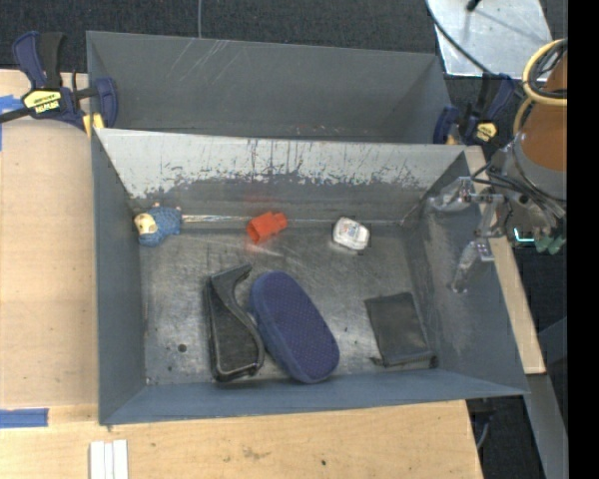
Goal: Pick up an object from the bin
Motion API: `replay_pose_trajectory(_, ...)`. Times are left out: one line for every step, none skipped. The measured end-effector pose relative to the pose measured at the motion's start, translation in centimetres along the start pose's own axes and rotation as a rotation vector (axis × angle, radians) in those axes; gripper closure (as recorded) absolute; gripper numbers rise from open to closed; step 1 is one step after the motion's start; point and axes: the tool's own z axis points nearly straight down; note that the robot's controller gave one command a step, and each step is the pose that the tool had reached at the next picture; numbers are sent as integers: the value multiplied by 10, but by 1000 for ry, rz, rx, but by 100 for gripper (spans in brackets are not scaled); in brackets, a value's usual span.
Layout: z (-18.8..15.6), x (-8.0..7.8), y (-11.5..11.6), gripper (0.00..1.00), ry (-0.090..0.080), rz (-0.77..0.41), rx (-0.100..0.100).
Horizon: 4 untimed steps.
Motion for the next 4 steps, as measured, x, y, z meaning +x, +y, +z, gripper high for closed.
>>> replay_pose_trajectory(163, 26, -2, 0, -12, -361, 3)
replay_pose_trajectory(134, 36, 16, 0, -10, -750, 4)
replay_pose_trajectory(127, 31, 15, 0, -10, -959, 5)
replay_pose_trajectory(161, 30, 18, 0, -2, -1061, 1)
